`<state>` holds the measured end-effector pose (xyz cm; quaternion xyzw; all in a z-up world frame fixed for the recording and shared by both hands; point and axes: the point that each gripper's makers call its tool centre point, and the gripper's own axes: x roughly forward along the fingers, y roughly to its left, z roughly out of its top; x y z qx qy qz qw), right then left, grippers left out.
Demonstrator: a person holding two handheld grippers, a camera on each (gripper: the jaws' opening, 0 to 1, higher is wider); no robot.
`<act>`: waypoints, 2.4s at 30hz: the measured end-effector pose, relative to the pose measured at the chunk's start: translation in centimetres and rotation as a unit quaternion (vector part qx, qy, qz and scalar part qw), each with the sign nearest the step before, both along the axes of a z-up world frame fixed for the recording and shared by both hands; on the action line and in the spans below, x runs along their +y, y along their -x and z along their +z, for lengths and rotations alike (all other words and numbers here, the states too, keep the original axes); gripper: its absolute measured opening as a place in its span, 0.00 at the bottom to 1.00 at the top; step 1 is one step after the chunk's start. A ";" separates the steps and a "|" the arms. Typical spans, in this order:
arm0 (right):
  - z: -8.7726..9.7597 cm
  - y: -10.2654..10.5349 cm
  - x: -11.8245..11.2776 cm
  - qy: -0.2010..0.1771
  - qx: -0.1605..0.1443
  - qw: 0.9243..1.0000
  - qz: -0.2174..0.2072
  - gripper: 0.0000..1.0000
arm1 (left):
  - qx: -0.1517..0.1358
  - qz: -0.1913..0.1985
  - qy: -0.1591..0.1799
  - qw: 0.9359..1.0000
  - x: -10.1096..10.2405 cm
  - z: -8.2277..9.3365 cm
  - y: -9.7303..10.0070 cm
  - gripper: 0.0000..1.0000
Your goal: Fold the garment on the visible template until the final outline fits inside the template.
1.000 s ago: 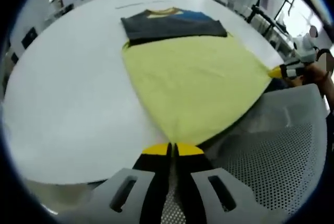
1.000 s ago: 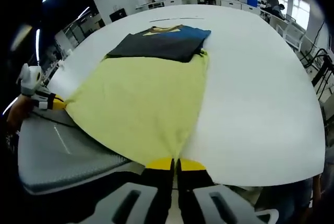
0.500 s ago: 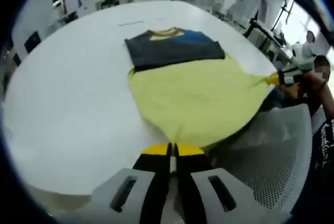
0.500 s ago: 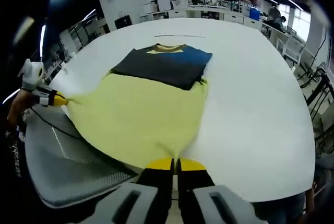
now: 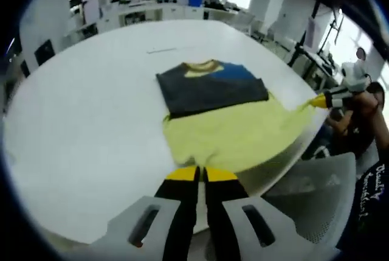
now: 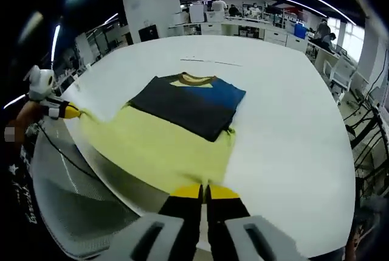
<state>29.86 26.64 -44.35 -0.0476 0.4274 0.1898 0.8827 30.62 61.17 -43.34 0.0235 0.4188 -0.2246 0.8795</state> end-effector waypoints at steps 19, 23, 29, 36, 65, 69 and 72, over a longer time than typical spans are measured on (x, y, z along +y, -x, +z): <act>3.0 -8.2 0.3 0.013 -0.054 0.998 0.008 0.00 | -0.059 0.033 0.010 0.998 0.3 3.2 -8.1 0.00; 3.3 -10.1 0.3 0.007 -0.070 0.997 -0.006 0.00 | -0.073 0.046 0.016 0.996 0.4 3.3 -9.7 0.00; 3.5 -13.1 0.1 0.003 -0.090 0.995 -0.031 0.00 | -0.097 0.058 0.027 0.993 0.2 4.1 -12.4 0.00; 4.3 -16.5 0.1 0.005 -0.117 0.992 -0.041 0.00 | -0.130 0.088 0.042 0.987 0.2 4.5 -16.1 0.00; 1.7 -27.5 -0.1 -0.010 -0.155 0.983 -0.101 0.00 | -0.188 0.202 0.068 0.959 0.4 2.0 -26.3 0.00; -0.1 -29.0 0.0 -0.010 -0.153 0.983 -0.100 0.00 | -0.178 0.231 0.081 0.953 0.6 0.7 -27.2 0.00; -1.6 -29.8 -0.3 -0.005 -0.138 0.985 -0.104 0.00 | -0.168 0.237 0.080 0.954 0.5 -0.6 -27.8 0.00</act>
